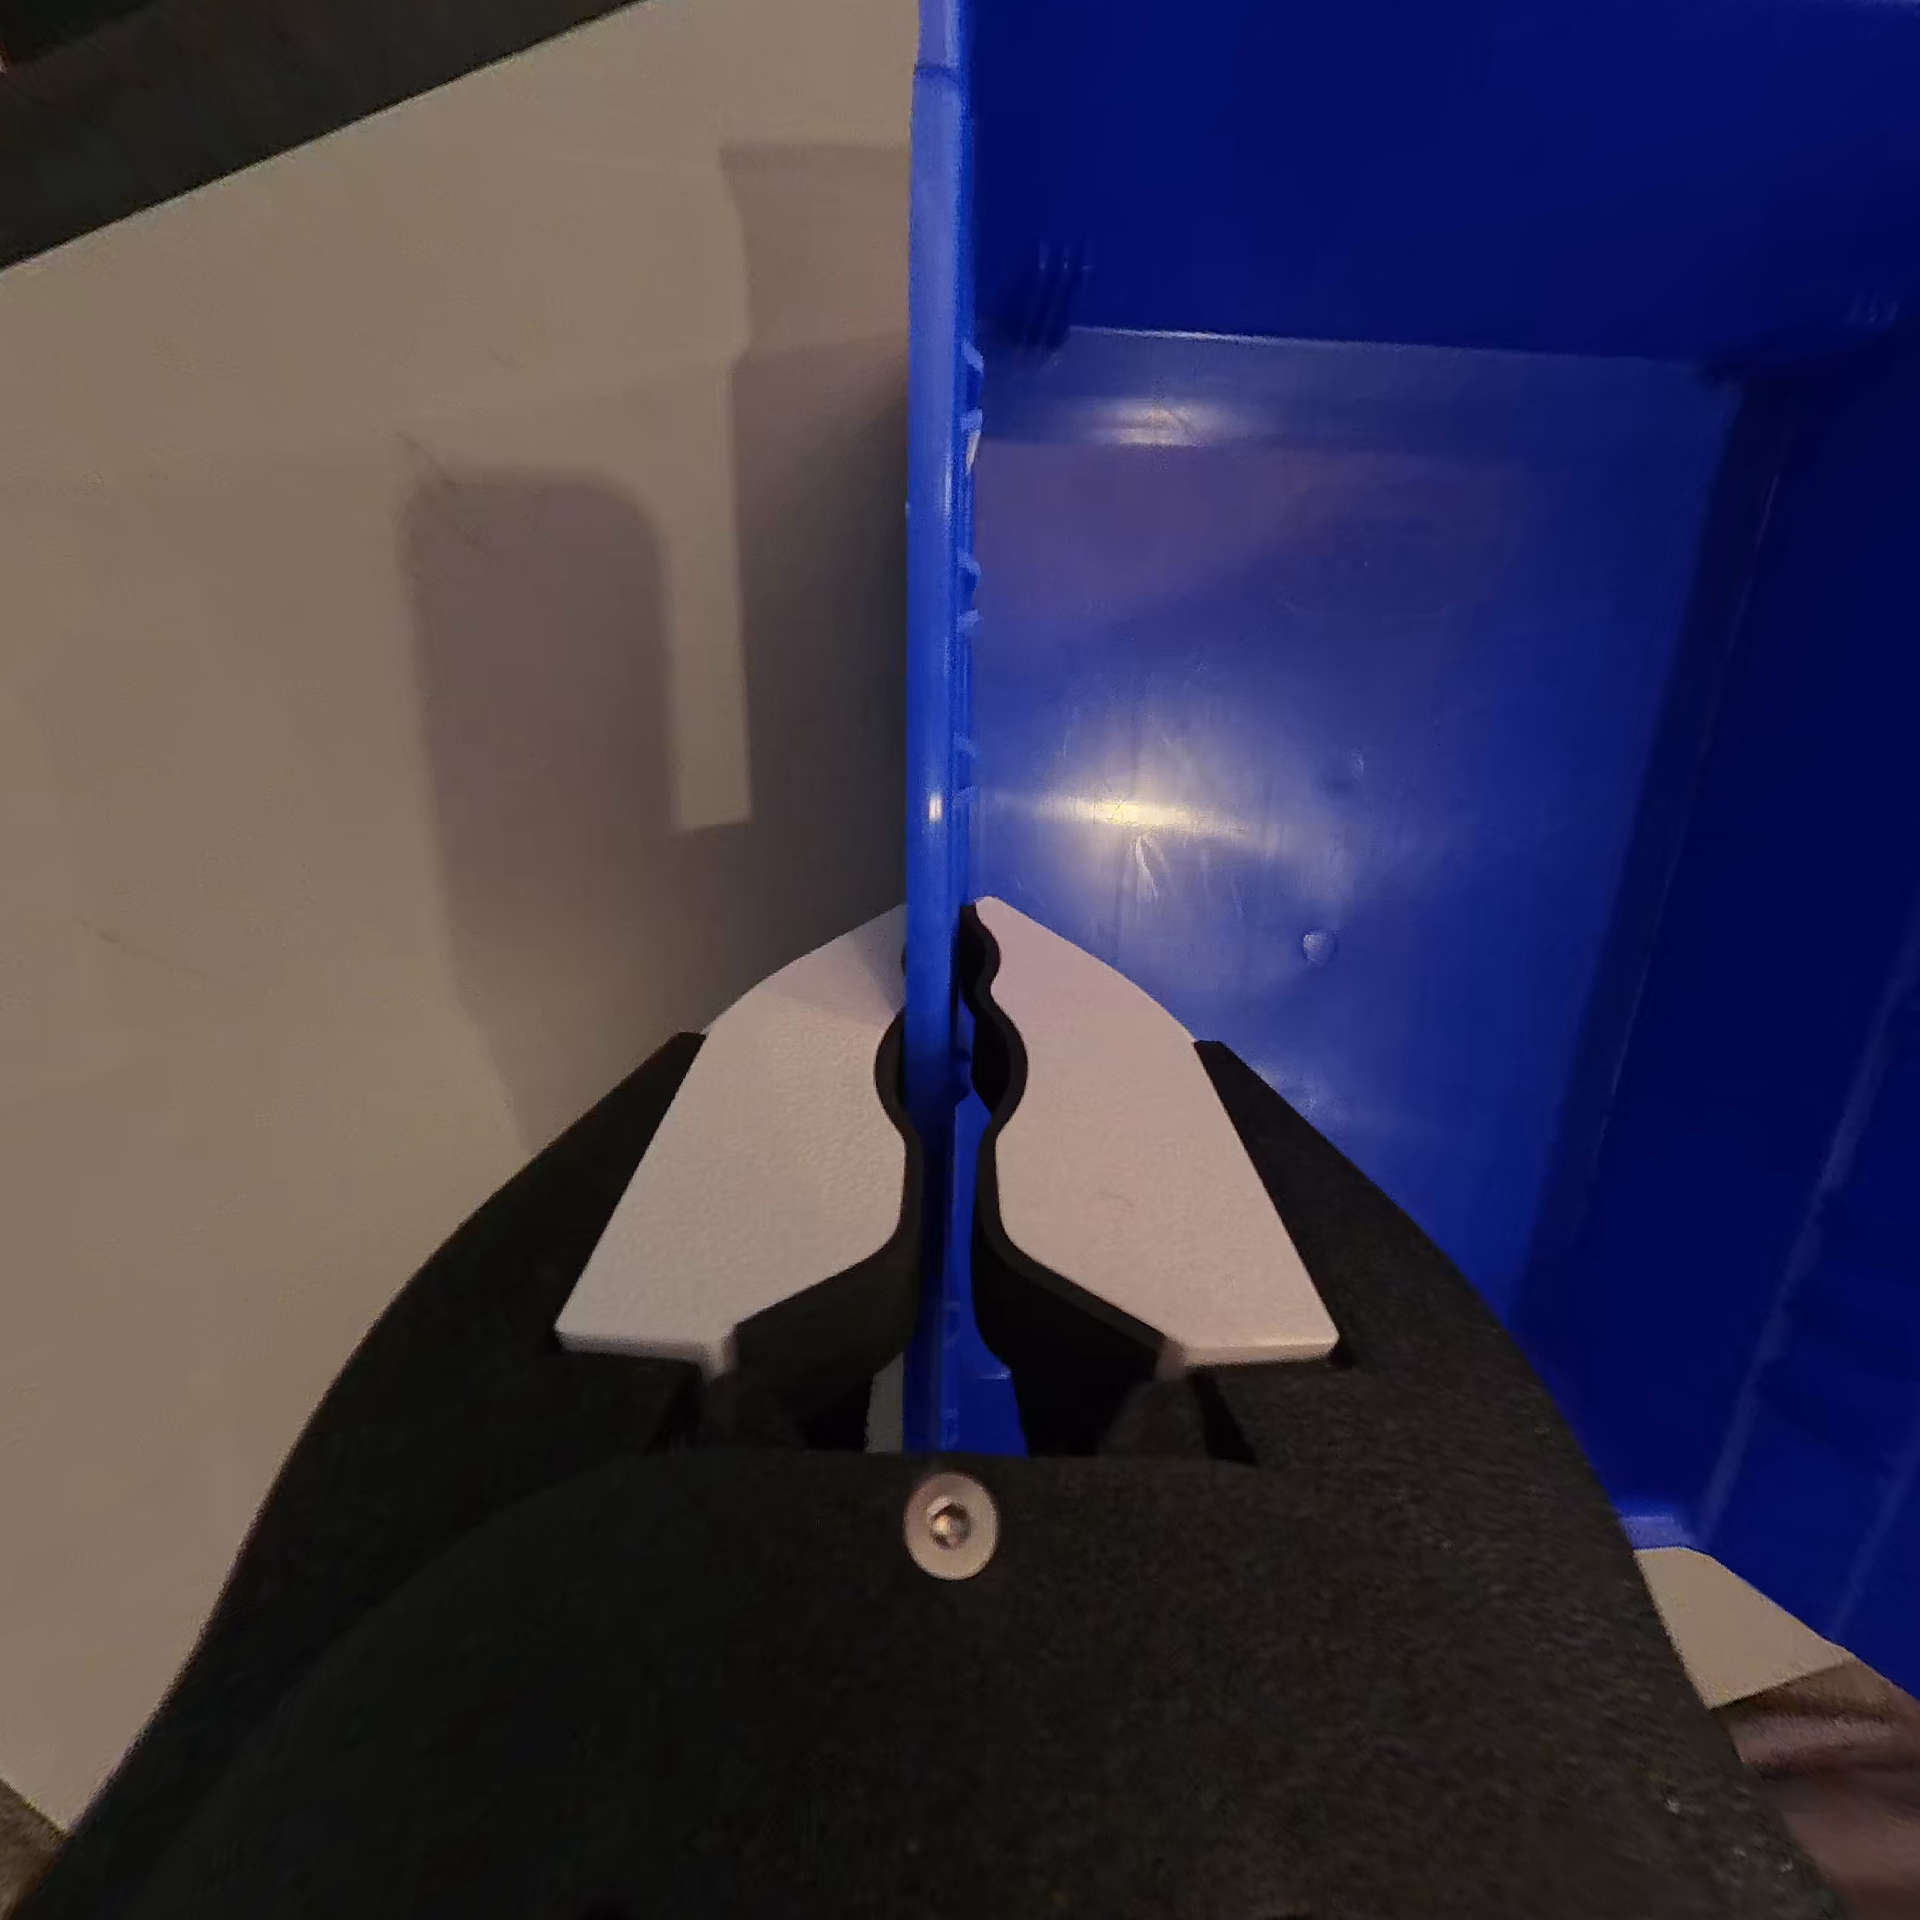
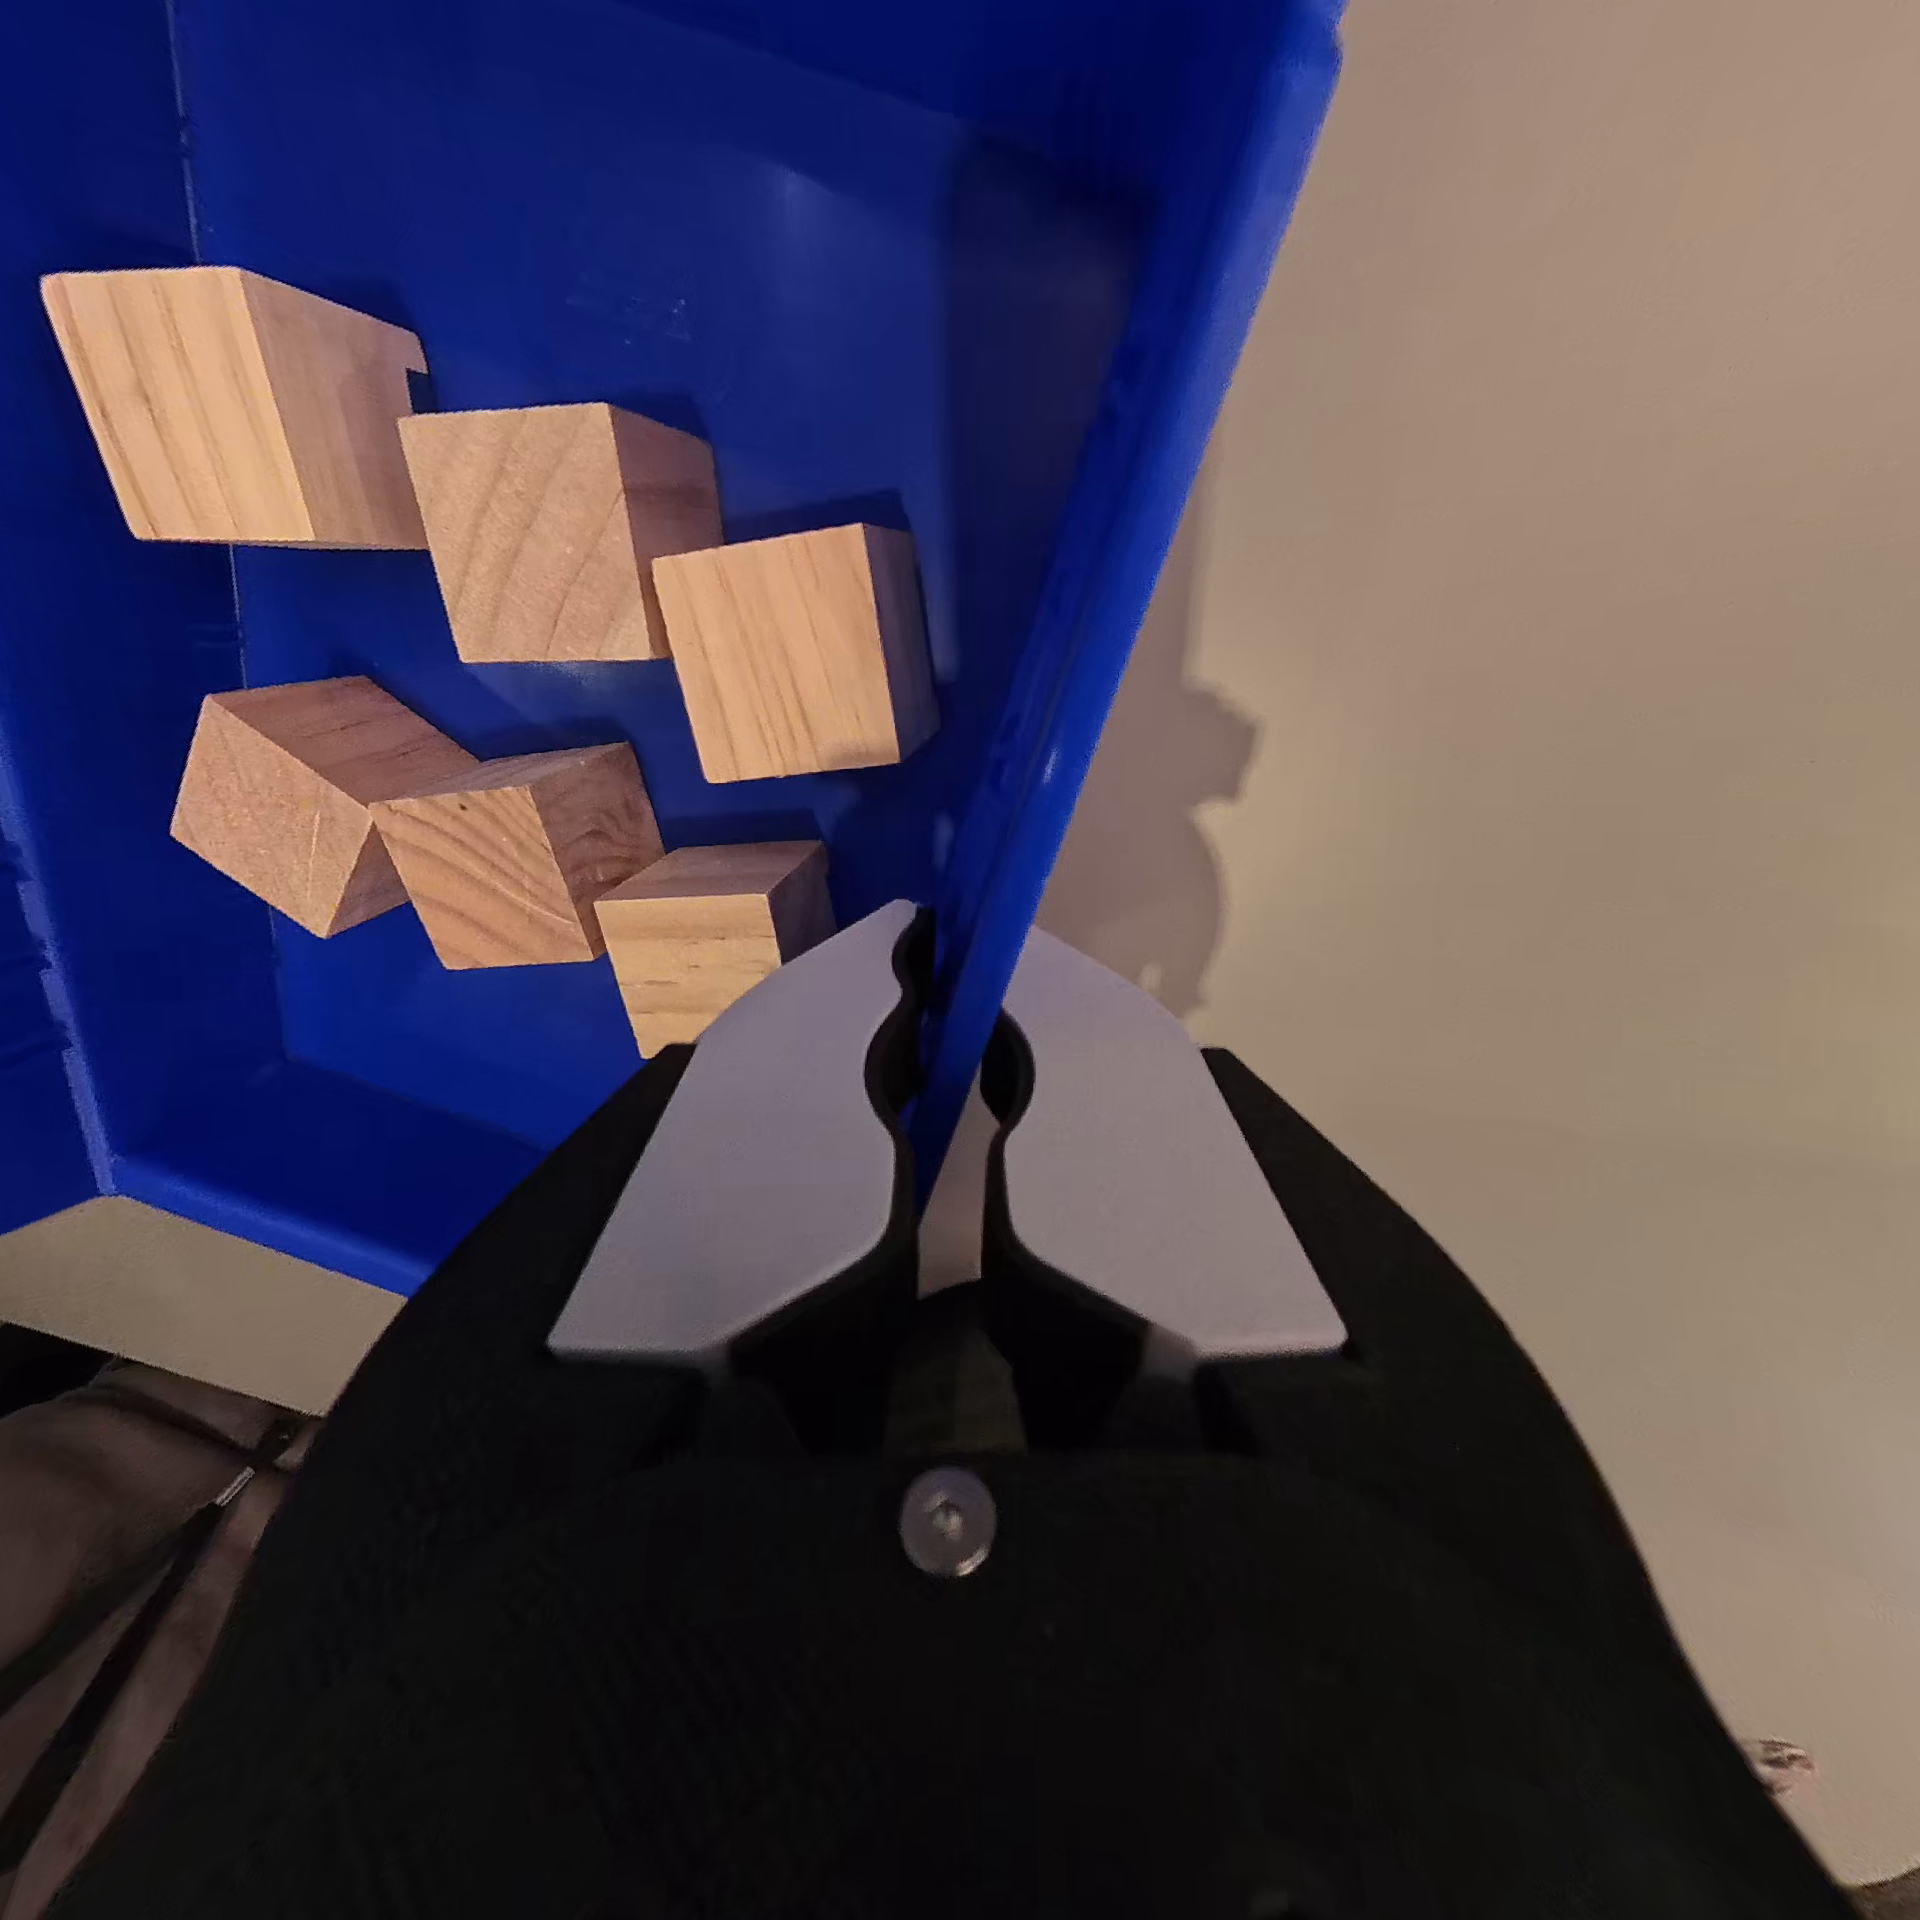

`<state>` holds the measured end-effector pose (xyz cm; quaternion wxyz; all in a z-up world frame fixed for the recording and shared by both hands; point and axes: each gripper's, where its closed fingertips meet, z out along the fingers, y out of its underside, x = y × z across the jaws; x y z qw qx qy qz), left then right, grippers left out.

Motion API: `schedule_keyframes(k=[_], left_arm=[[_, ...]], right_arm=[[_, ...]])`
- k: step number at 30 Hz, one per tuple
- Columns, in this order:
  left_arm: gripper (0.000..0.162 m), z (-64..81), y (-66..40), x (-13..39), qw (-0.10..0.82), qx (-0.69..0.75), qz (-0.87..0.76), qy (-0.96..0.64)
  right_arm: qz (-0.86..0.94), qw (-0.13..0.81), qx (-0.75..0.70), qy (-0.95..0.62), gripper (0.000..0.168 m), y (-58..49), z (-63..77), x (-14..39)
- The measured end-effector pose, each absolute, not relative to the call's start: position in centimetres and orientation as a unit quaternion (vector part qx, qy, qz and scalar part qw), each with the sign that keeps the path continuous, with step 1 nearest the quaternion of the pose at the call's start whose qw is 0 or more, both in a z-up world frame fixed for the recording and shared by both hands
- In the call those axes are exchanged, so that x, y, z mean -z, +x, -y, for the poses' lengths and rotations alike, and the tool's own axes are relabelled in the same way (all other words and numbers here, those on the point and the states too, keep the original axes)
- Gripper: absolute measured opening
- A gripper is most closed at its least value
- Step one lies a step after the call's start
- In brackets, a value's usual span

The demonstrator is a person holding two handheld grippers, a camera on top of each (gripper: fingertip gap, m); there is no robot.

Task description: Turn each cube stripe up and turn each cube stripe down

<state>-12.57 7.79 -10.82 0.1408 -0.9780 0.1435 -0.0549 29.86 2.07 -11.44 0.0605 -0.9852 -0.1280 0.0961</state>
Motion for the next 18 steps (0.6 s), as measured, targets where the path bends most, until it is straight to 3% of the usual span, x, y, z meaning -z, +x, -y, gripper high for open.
schedule_keyframes(k=[18], left_arm=[[0.008, -4.8, -12.4, 11.2, 0.099, 0.080, -0.146, -0.981]], right_arm=[[0.176, 0.053, -0.081, -0.980, 0.007, 27.9, -7.7, 11.4]])
